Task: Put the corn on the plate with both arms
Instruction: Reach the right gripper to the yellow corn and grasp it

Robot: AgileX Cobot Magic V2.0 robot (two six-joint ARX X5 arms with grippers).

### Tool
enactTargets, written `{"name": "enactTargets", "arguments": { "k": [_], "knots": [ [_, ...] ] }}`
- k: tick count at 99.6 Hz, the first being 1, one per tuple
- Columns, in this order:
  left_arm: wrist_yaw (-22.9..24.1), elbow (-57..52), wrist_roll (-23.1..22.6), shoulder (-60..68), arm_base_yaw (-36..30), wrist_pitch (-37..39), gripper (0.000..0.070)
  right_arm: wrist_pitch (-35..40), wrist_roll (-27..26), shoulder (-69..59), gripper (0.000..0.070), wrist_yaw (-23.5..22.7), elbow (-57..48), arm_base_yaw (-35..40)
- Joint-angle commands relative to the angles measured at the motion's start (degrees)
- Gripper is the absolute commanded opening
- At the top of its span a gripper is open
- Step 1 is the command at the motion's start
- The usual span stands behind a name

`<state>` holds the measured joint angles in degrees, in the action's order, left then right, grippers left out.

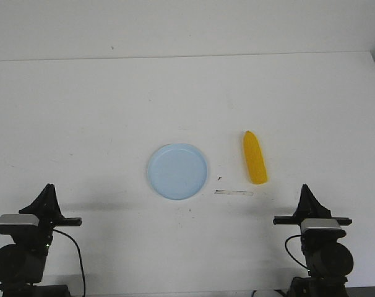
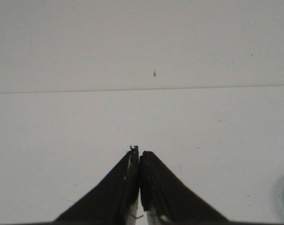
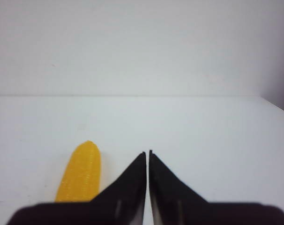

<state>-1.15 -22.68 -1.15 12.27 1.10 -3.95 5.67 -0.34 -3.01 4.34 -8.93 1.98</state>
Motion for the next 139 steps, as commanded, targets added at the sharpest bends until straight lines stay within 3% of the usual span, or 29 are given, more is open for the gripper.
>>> {"name": "enactTargets", "arguments": {
  "k": [1,13,14,44,72,100,104,109,118,128,139],
  "knots": [
    [0.3,-0.3,-0.8,0.0,0.1,0.7,0.0003,2.5,0.4,-2.8,0.0007,0.2,-2.5,0.1],
    [0.3,-0.3,-0.8,0.0,0.1,0.7,0.0003,7.1,0.4,-10.4,0.0007,0.2,-7.4,0.1],
    [0.3,-0.3,-0.8,0.0,0.1,0.7,0.0003,9.7,0.5,-18.0,0.0007,0.3,-11.6,0.5],
    [0.3,-0.3,-0.8,0.0,0.1,0.7,0.0003,10.8,0.8,-42.0,0.0008,1.7,-25.5,2.2],
    [0.3,-0.3,-0.8,0.0,0.1,0.7,0.0002,19.6,0.0,-62.3,0.0008,1.6,-41.9,2.6],
    [0.3,-0.3,-0.8,0.0,0.1,0.7,0.0002,35.2,-4.0,-78.1,0.0019,-4.3,-58.5,4.4],
    [0.3,-0.3,-0.8,0.0,0.1,0.7,0.0002,36.7,-5.3,-80.0,0.0051,-4.4,-60.8,4.8],
    [0.3,-0.3,-0.8,0.0,0.1,0.7,0.0002,38.6,-6.5,-82.5,0.0144,-4.5,-63.8,5.2],
    [0.3,-0.3,-0.8,0.0,0.1,0.7,0.0002,41.4,-7.3,-86.1,0.0361,-5.6,-68.0,5.6],
    [0.3,-0.3,-0.8,0.0,0.1,0.7,0.0003,42.6,-7.3,-89.0,0.0410,-7.6,-70.3,5.7],
    [0.3,-0.3,-0.8,0.0,0.1,0.7,0.0002,43.0,-7.3,-91.8,0.0570,-8.5,-70.6,6.4]
  ]
}}
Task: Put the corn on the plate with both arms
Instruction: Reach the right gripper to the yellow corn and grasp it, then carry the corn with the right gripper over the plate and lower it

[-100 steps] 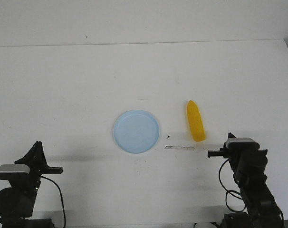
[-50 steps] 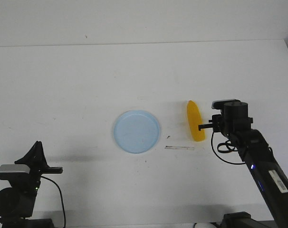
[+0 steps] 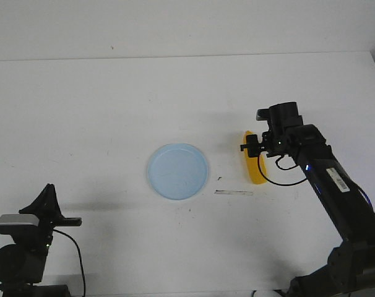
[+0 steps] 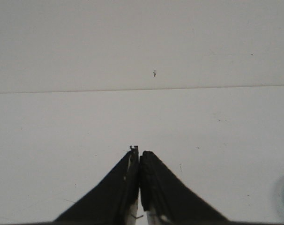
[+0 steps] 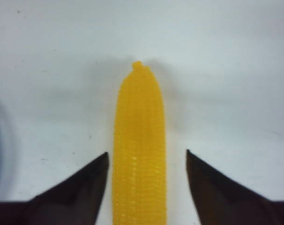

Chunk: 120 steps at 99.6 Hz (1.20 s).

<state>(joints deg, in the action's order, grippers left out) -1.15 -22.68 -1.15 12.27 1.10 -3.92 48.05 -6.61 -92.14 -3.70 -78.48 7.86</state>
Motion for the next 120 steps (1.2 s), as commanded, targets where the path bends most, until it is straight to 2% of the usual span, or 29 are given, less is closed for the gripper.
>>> {"name": "enactTargets", "arguments": {
  "k": [1,7,59,63,69,74,113,120],
  "knots": [
    [0.3,-0.3,-0.8,0.0,0.1,0.6,0.0003,0.7,-1.0,-2.8,0.0576,-0.5,-1.0,0.6],
    [0.3,-0.3,-0.8,0.0,0.1,0.6,0.0003,1.5,-0.9,-3.9,0.0609,-0.9,-1.0,0.6],
    [0.3,-0.3,-0.8,0.0,0.1,0.6,0.0003,0.4,-0.9,-11.5,0.0603,-0.3,-1.0,1.6],
    [0.3,-0.3,-0.8,0.0,0.1,0.6,0.0003,0.3,-1.0,-11.6,0.0568,-0.4,-1.0,1.6],
    [0.3,-0.3,-0.8,0.0,0.1,0.6,0.0003,-0.2,-1.2,-11.6,0.0435,-0.4,-1.0,1.6],
    [0.3,-0.3,-0.8,0.0,0.1,0.6,0.0003,-0.5,-1.2,-11.6,0.0377,-0.4,-1.0,1.6],
    [0.3,-0.3,-0.8,0.0,0.1,0.6,0.0002,-0.8,-0.8,-11.6,0.0337,-0.4,-1.0,1.6],
    [0.3,-0.3,-0.8,0.0,0.1,0.6,0.0003,-0.9,-0.8,-11.6,0.0290,-0.4,-1.0,1.6]
  ]
}}
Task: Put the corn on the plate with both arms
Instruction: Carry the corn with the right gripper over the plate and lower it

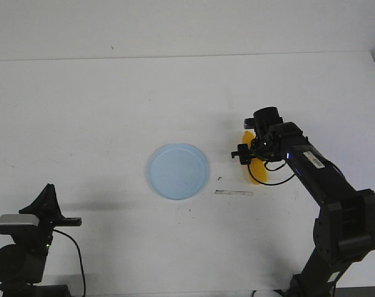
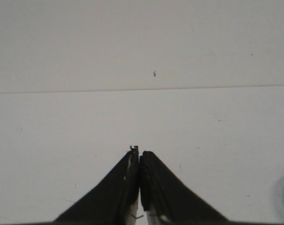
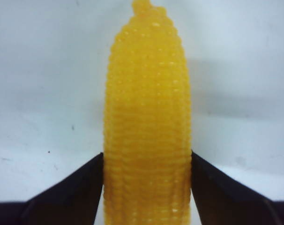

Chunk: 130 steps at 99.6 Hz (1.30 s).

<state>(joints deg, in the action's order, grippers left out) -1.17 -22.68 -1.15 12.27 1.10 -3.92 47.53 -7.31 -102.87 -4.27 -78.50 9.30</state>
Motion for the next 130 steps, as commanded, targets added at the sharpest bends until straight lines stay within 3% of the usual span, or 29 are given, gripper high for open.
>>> {"name": "enactTargets", "arguments": {
  "k": [1,42,52,67,74,100,130],
  "knots": [
    [0.3,-0.3,-0.8,0.0,0.1,0.6,0.0003,-0.3,-0.1,-0.9,0.0284,0.1,-1.0,0.1],
    [0.3,-0.3,-0.8,0.0,0.1,0.6,0.0003,1.3,-0.5,2.7,0.0277,-2.0,-4.2,0.8],
    [0.3,-0.3,-0.8,0.0,0.1,0.6,0.0002,1.1,-1.2,4.1,0.0277,-8.1,-6.4,2.2],
    [0.3,-0.3,-0.8,0.0,0.1,0.6,0.0003,-1.7,-5.4,4.2,0.0277,-22.7,-7.3,5.6],
    [0.3,-0.3,-0.8,0.0,0.1,0.6,0.0003,-3.0,-8.1,3.9,0.0277,-25.9,-7.3,7.9],
    [0.3,-0.3,-0.8,0.0,0.1,0.6,0.0002,-6.8,-10.8,-0.5,0.0279,-25.6,-7.3,16.0],
    [0.3,-0.3,-0.8,0.0,0.1,0.6,0.0003,-9.7,-12.0,-5.9,0.0282,-24.0,-7.3,19.3]
  ]
}}
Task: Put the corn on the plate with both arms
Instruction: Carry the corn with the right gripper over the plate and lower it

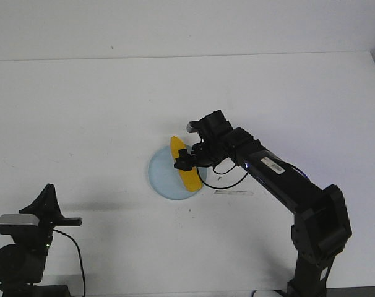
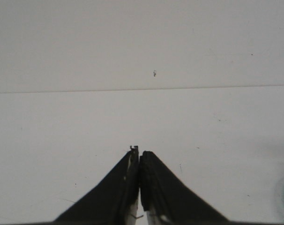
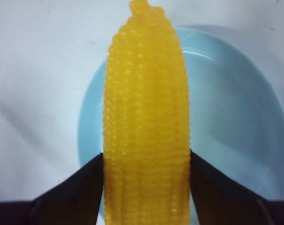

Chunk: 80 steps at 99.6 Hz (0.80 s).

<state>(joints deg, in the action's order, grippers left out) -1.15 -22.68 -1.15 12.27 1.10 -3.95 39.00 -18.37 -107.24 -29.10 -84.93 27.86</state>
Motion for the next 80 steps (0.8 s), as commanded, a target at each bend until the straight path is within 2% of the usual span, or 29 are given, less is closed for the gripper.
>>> {"name": "enactTargets", "arguments": {
  "k": [1,12,44,51,63,80],
  "knots": [
    [0.3,-0.3,-0.8,0.0,0.1,0.6,0.0003,-1.2,-0.9,-1.6,0.0282,1.0,-0.9,0.8],
    [0.3,-0.3,-0.8,0.0,0.1,0.7,0.0002,-1.7,-0.9,-2.7,0.0282,4.1,-0.9,1.1],
    [0.3,-0.3,-0.8,0.0,0.1,0.6,0.0003,-1.6,-1.0,-3.8,0.0287,3.7,-0.9,2.0],
    [0.3,-0.3,-0.8,0.0,0.1,0.6,0.0002,-1.5,-1.1,-3.8,0.0321,3.7,-0.9,2.2],
    [0.3,-0.3,-0.8,0.0,0.1,0.6,0.0003,-1.5,-1.1,-3.8,0.0454,3.7,-0.9,2.6],
    [0.3,-0.3,-0.8,0.0,0.1,0.6,0.0002,-1.9,-1.1,-3.8,0.0463,3.7,-0.9,3.0]
  ]
}}
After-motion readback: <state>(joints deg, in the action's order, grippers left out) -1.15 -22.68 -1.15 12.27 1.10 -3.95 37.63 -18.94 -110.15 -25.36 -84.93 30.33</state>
